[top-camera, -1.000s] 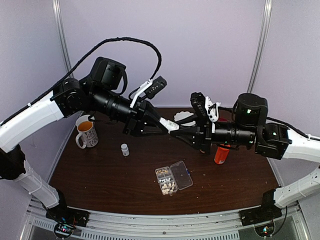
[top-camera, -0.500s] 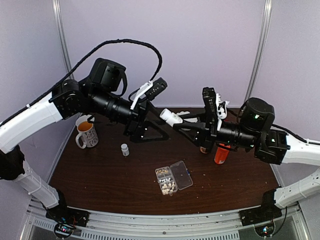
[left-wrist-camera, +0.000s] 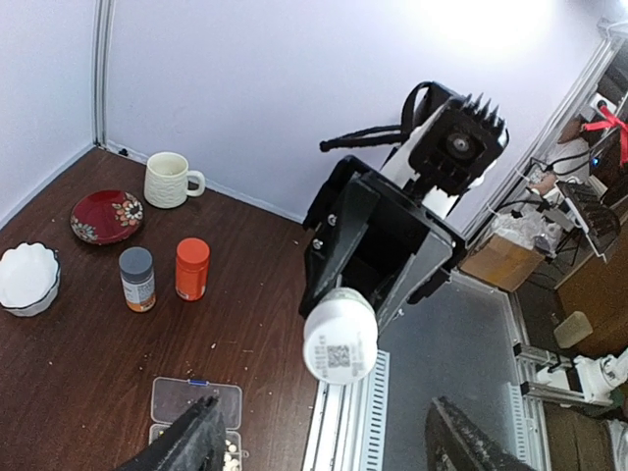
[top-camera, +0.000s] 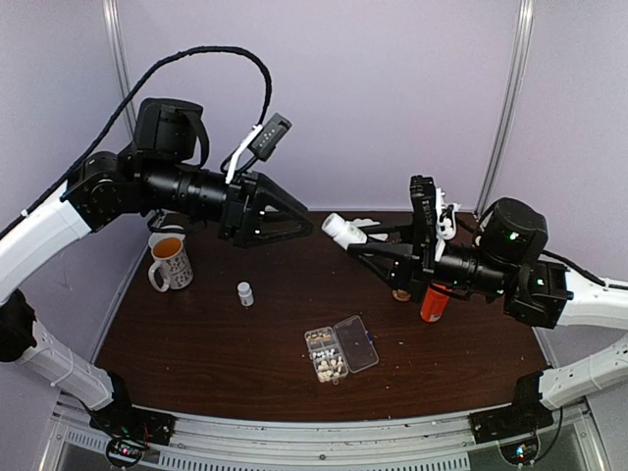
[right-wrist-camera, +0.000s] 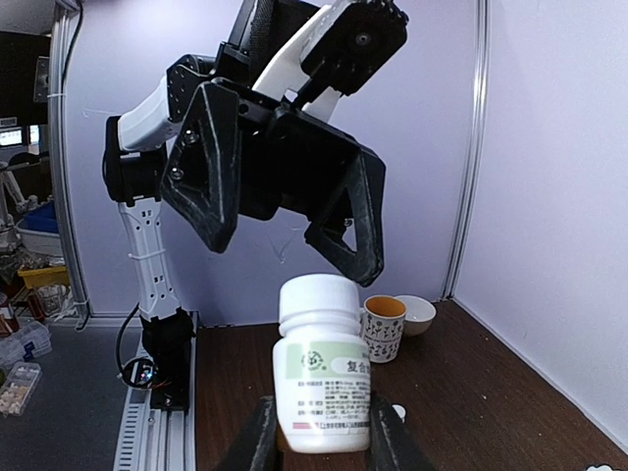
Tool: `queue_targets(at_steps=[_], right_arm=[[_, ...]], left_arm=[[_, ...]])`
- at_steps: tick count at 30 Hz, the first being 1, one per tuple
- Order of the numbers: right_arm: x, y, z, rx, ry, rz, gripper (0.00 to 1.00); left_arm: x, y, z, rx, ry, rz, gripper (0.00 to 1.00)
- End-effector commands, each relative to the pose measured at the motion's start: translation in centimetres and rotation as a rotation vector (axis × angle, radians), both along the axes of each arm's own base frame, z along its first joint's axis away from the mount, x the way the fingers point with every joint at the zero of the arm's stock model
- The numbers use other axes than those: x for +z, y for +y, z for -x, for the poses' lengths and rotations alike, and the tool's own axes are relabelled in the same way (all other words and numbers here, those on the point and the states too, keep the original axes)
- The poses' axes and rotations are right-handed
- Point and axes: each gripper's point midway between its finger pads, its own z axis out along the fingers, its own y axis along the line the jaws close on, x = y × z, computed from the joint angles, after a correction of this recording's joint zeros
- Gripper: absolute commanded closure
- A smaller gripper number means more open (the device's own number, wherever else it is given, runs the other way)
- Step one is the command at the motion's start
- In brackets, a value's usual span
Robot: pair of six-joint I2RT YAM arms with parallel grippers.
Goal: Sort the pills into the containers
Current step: Screw the lid of the pill bottle onto the pill bottle.
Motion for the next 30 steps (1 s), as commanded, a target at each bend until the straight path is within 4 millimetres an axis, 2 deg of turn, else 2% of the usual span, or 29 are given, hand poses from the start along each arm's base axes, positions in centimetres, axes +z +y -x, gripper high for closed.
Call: queue_targets(at_steps=[1, 7, 19, 30], right_arm=[[1.2, 0.0, 0.2, 0.012, -0.05, -0.029, 1.0], [1.4, 0.5, 0.5, 0.031, -0.092, 0.003, 1.0], [1.2, 1.5, 0.1, 0.032, -0.09, 0.035, 1.0], [0.8, 1.9, -0.4, 0.015, -0.077, 0.049, 1.0]], left_arm=[[2.2, -0.1, 0.1, 0.022, 0.1, 0.058, 0.28], [1.0, -1.1, 0.1, 0.015, 0.239, -0.031, 0.28], [0.5, -1.1, 0.1, 0.024, 0.255, -0.041, 0.33], [0.1, -1.1, 0.3, 0.006, 0.251, -0.049, 0.52]])
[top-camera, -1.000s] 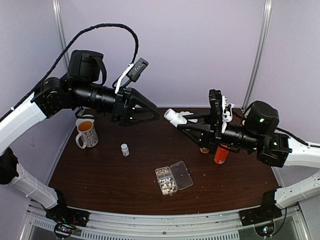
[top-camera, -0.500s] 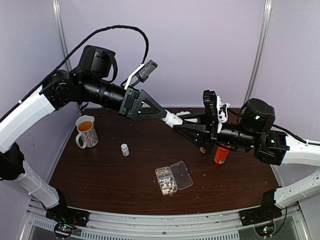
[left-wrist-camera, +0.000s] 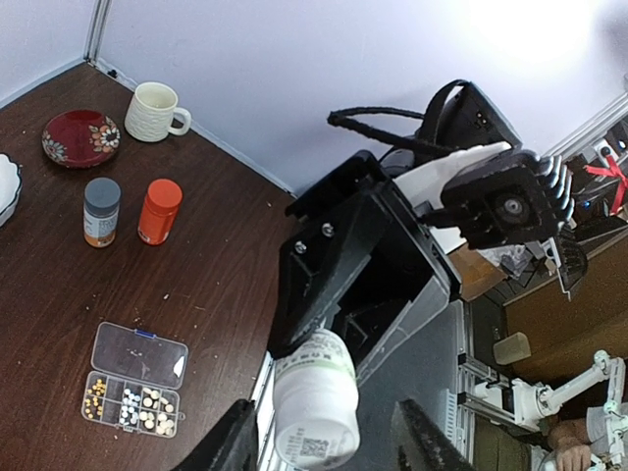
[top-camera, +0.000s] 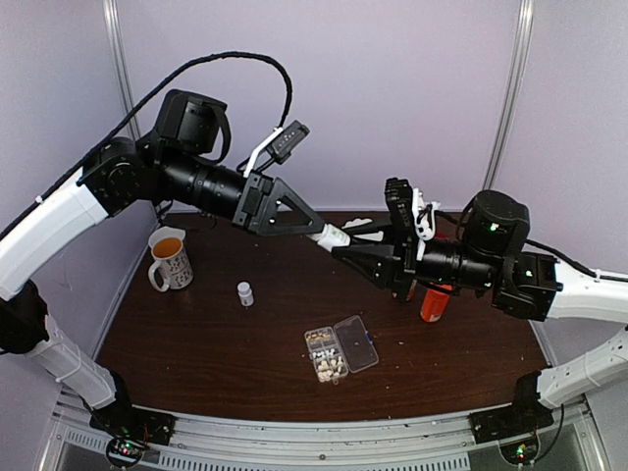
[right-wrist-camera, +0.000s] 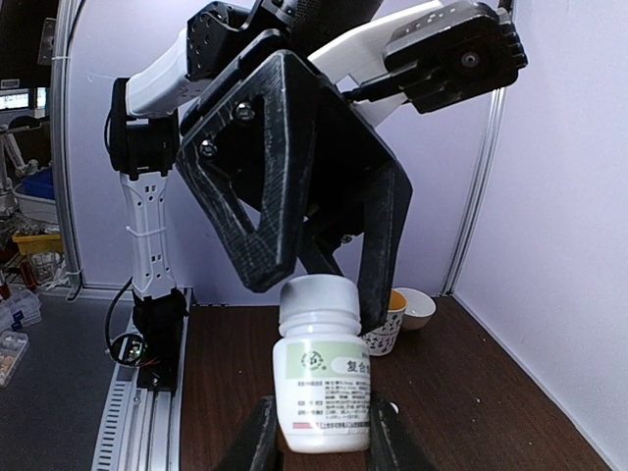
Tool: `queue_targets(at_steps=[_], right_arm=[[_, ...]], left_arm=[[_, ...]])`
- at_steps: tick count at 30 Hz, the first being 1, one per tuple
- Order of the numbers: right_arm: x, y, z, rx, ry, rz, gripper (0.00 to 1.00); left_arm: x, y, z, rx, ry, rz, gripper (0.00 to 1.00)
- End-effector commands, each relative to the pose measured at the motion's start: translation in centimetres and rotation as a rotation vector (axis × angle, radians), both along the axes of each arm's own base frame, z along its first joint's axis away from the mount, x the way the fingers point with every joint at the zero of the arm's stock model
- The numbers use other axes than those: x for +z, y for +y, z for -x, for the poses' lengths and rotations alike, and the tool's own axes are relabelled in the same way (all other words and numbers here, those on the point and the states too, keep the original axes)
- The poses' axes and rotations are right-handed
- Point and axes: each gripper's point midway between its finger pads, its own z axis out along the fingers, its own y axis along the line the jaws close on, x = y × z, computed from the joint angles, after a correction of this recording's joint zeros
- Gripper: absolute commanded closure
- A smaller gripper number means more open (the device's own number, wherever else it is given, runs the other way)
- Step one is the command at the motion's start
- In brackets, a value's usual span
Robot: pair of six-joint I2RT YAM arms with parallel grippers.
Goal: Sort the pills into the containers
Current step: Screw the lid of the pill bottle onto the pill bottle.
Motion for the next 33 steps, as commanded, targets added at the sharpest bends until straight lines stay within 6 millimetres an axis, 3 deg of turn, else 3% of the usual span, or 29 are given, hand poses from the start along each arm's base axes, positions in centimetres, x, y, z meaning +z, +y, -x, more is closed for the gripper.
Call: queue_targets(at_steps=[1, 10, 15, 21, 28, 33], right_arm=[[1.3, -0.1, 0.0, -0.008, -0.013, -0.026, 1.0], [1.2, 0.0, -0.3, -0.02, 0.006, -0.027, 1.0], [1.1, 0.0, -0.3, -0.022, 0.017, -0.026, 1.0], [1.4, 0.3, 0.0, 0.01, 0.063, -0.039, 1.0], [2.4, 1.0, 1.6, 0.169, 0.216, -0.067, 1.0], [3.7, 0.6, 3.0, 0.284, 0.309, -0.093, 1.0]], left_arm=[[0.8, 0.2, 0.3, -0.017, -0.022, 0.029, 0.54], [0.3, 0.1, 0.5, -0.032, -0.016, 0.021, 0.72], [-0.1, 0.0, 0.5, -0.038, -0.015, 0.013, 0.73], [-0.5, 0.0, 0.8, -0.075, -0.077, 0.013, 0.85], [-1.5, -0.1, 3.5, -0.261, -0.386, 0.043, 0.86], [-1.7, 0.6, 3.9, -0.344, -0.637, 0.09, 0.87]])
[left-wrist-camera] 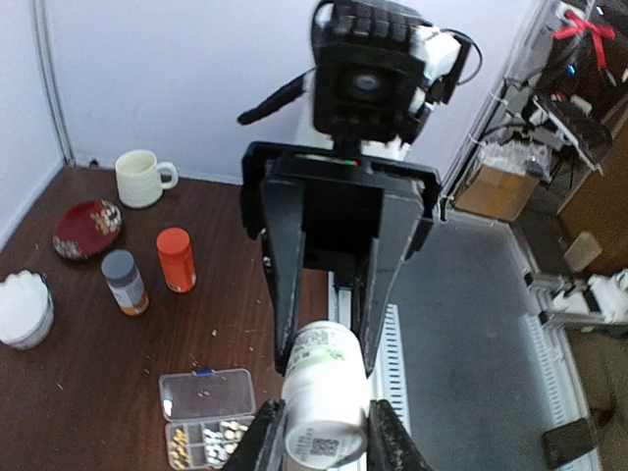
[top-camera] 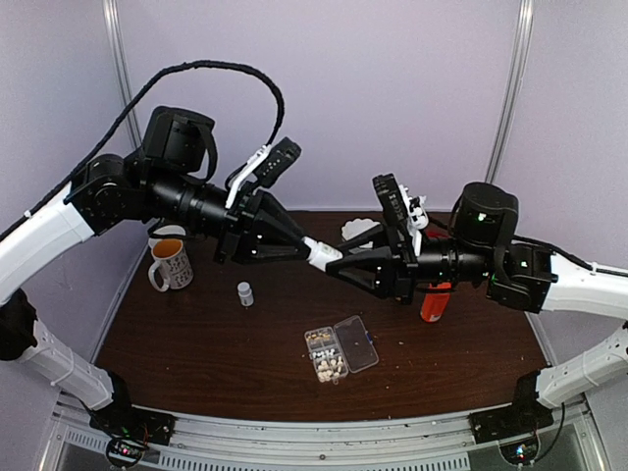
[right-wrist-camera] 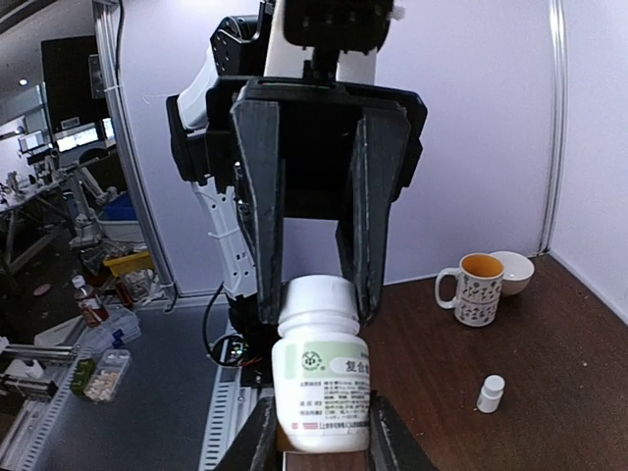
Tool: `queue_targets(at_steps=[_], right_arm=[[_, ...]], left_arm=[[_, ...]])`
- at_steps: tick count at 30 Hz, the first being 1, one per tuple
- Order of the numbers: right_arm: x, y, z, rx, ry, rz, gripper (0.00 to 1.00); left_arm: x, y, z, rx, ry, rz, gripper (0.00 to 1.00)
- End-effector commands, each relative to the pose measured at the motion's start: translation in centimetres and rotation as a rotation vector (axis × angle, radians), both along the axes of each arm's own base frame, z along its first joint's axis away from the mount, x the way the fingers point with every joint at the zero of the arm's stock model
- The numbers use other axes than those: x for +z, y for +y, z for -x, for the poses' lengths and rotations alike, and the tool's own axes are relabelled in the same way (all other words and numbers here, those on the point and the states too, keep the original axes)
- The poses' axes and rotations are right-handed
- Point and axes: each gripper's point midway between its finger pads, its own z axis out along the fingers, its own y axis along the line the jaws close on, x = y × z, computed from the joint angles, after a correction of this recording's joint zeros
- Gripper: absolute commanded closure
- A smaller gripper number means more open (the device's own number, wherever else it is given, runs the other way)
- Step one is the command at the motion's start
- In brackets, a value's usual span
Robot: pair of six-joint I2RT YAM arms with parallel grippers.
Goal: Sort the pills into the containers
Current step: Screw the lid of the pill bottle onto the pill bottle.
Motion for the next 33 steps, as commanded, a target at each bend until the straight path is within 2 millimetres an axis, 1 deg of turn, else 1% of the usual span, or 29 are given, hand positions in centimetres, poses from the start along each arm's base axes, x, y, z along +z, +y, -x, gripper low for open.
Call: queue_targets(at_steps=[1, 3, 5, 10, 15, 18, 21, 25, 29, 33], right_arm=[[4.5, -0.5, 1.4, 0.115, 0.091, -0.111, 1.0], [4.8, -0.6, 2.0, 0.149, 0.123, -0.103, 1.0], [5.1, -0.7, 2.2, 0.16, 0.153, -0.095, 1.0], [5.7, -1.0, 2.4, 0.182, 0.253, -0.102, 1.0], [6.2, -1.0, 2.3, 0.21, 0.349, -0.124, 1.0], [6.6, -1.0, 2.2, 0.221, 0.402, -0.151, 1.0], [7.0, -1.1, 2.0, 0.225, 0.477, -0.169, 1.0], [6.8, -1.0, 1.8, 0.229, 0.541, -0.187, 1.0], [6.3, -0.8, 1.5, 0.228, 0.582, -0.185, 1.0], [6.1, -0.8, 1.3, 0.219, 0.589, -0.182, 1.0]], left_arm=[[-0.3, -0.3, 1.9, -0.193, -0.323, 0.079, 0.89], [-0.1, -0.2, 2.1, -0.232, -0.417, 0.109, 0.9], [0.0, -0.2, 1.9, -0.244, -0.495, 0.123, 0.92], [0.3, -0.9, 1.3, -0.269, -0.63, 0.139, 0.99], [0.3, -0.8, 1.3, -0.325, -0.799, 0.153, 1.0], [-0.5, -0.3, 2.0, -0.409, -0.96, 0.155, 1.0], [-2.1, 0.4, 2.5, -0.499, -1.134, 0.143, 1.0], [-2.2, 0.4, 1.3, -0.475, -1.28, 0.106, 1.0], [-3.4, 0.7, 0.4, -0.51, -1.474, 0.026, 1.0], [-3.8, 0.6, -0.9, -0.488, -1.63, -0.028, 1.0]])
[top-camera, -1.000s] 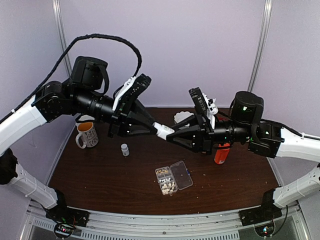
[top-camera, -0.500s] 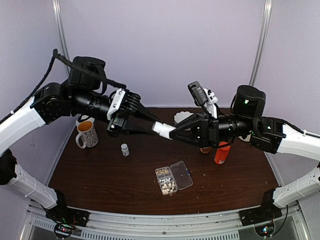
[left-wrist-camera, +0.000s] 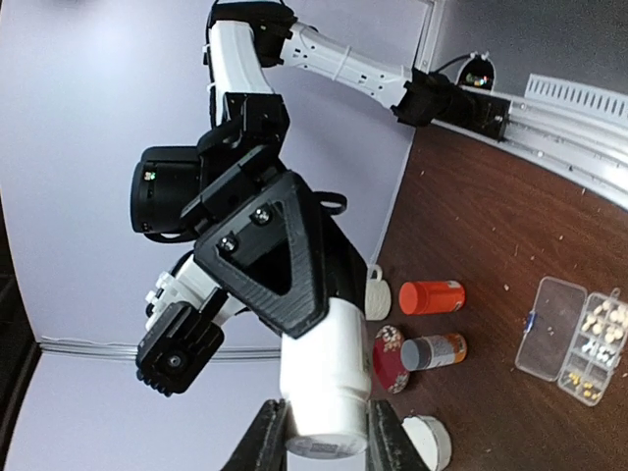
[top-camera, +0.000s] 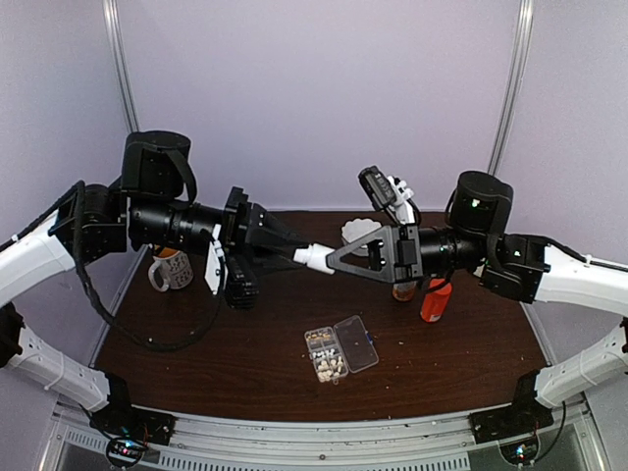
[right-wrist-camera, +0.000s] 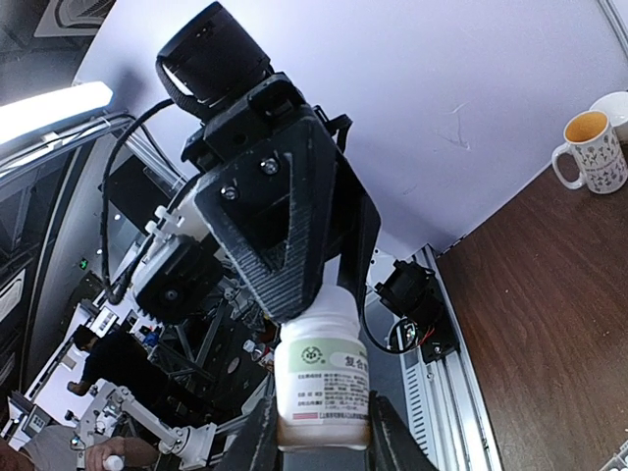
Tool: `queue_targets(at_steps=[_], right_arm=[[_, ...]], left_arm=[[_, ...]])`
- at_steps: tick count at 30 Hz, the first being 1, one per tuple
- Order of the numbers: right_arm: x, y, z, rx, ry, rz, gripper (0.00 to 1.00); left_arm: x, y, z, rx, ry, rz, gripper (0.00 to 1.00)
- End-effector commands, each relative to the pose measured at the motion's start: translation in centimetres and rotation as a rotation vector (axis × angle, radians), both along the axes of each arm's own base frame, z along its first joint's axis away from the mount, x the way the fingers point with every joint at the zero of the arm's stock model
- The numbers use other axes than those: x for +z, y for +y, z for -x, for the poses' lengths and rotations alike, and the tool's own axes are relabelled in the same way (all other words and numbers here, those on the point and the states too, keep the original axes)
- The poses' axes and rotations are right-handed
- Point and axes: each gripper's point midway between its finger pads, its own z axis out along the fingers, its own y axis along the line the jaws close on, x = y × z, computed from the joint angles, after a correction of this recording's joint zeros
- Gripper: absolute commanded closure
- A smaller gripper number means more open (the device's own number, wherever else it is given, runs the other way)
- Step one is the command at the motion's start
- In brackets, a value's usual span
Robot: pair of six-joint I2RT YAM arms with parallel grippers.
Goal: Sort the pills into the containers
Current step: Screw the lid of the pill bottle onto the pill bottle.
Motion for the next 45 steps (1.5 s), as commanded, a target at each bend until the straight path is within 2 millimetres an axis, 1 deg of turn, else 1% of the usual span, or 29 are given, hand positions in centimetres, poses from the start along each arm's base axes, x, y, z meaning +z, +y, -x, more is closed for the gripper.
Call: queue_targets(at_steps=[1, 2, 3, 4, 5, 6, 7, 8, 9, 11, 14, 15, 16, 20, 21, 23, 25, 28, 29, 30, 31, 32, 33, 35, 38, 42, 45], right_arm=[[4.9, -1.0, -0.3, -0.04, -0.069, -0.163, 1.0], [4.8, -1.1, -0.5, -0.052, -0.076, -0.154, 1.0], [4.5, -1.1, -0.7, -0.065, -0.078, -0.14, 1.0], [4.2, -1.2, -0.9, -0.077, -0.085, -0.128, 1.0], [3.9, -1.4, -1.2, -0.092, -0.092, -0.115, 1.0], [3.6, -1.5, -1.5, -0.109, -0.108, -0.092, 1.0], [3.2, -1.6, -1.8, -0.129, -0.126, -0.065, 1.0], [2.6, -1.7, -2.2, -0.157, -0.143, -0.022, 1.0], [1.8, -1.9, -2.6, -0.183, -0.162, 0.026, 1.0], [1.0, -2.5, -2.9, -0.214, -0.218, 0.093, 1.0], [1.0, -3.5, -2.6, -0.223, -0.344, 0.112, 1.0], [1.2, -3.9, -2.4, -0.229, -0.4, 0.109, 1.0], [1.0, -4.3, -2.5, -0.242, -0.451, 0.119, 1.0], [1.5, -5.4, -1.9, -0.27, -0.699, 0.086, 1.0], [1.7, -5.5, -1.8, -0.278, -0.742, 0.075, 1.0], [2.0, -5.6, -1.8, -0.301, -0.857, 0.072, 1.0], [2.0, -5.5, -2.0, -0.319, -0.965, 0.098, 1.0], [1.7, -5.2, -2.4, -0.359, -1.1, 0.152, 1.0], [1.7, -4.9, -2.2, -0.366, -1.144, 0.162, 1.0], [1.9, -4.8, -2.5, -0.407, -1.188, 0.174, 1.0], [1.9, -4.6, -2.6, -0.423, -1.219, 0.182, 1.0], [2.1, -4.6, -3.0, -0.462, -1.244, 0.193, 1.0], [2.2, -4.4, -2.9, -0.471, -1.263, 0.193, 1.0], [2.9, -4.1, -3.2, -0.498, -1.284, 0.181, 1.0], [3.0, -3.2, -3.5, -0.501, -1.303, 0.195, 1.0], [2.9, -2.2, -4.5, -0.527, -1.306, 0.246, 1.0], [2.6, -1.6, -4.7, -0.519, -1.31, 0.26, 1.0]], left_arm=[[-3.3, -0.2, -2.3, 0.06, -0.207, -0.084, 0.95], [-3.0, -0.3, -2.3, 0.064, -0.213, -0.068, 0.89], [-2.8, -0.3, -2.3, 0.07, -0.207, -0.056, 0.81], [-2.4, -0.4, -2.3, 0.078, -0.186, -0.036, 0.67], [-1.9, -0.5, -2.3, 0.093, -0.148, -0.02, 0.5], [-1.6, -0.5, -2.5, 0.115, -0.113, -0.008, 0.29], [-0.9, -0.5, -2.7, 0.138, -0.07, 0.017, 0.12], [-0.5, -0.5, -2.8, 0.16, -0.018, 0.039, 0.04], [-0.2, -0.3, -2.8, 0.167, 0.006, 0.051, 0.03], [0.4, 0.0, -2.9, 0.195, 0.083, 0.089, 0.03], [1.4, 0.3, -3.1, 0.25, 0.246, 0.151, 0.02], [1.7, 0.3, -3.1, 0.269, 0.318, 0.17, 0.02], [2.7, 0.3, -3.4, 0.297, 0.407, 0.213, 0.02], [4.9, 0.3, -4.0, 0.397, 0.817, 0.303, 0.02], [5.0, 0.1, -4.1, 0.419, 0.917, 0.296, 0.02], [5.3, -0.2, -3.4, 0.428, 1.084, 0.248, 0.02], [5.6, 0.0, -3.2, 0.441, 1.208, 0.229, 0.02], [6.4, 0.7, -3.5, 0.396, 1.442, 0.259, 0.02], [6.7, 1.0, -3.7, 0.371, 1.523, 0.263, 0.03], [7.0, 1.3, -3.4, 0.327, 1.597, 0.245, 0.06], [7.1, 1.4, -3.7, 0.325, 1.659, 0.245, 0.08], [7.0, 1.5, -3.9, 0.33, 1.711, 0.232, 0.1], [6.8, 1.5, -3.9, 0.348, 1.751, 0.212, 0.11], [6.2, 1.4, -3.8, 0.378, 1.809, 0.163, 0.11], [5.7, 1.0, -3.4, 0.371, 1.899, 0.105, 0.13], [5.2, 0.7, -3.1, 0.364, 1.955, 0.068, 0.18], [4.8, 0.7, -3.0, 0.373, 1.963, 0.059, 0.22]])
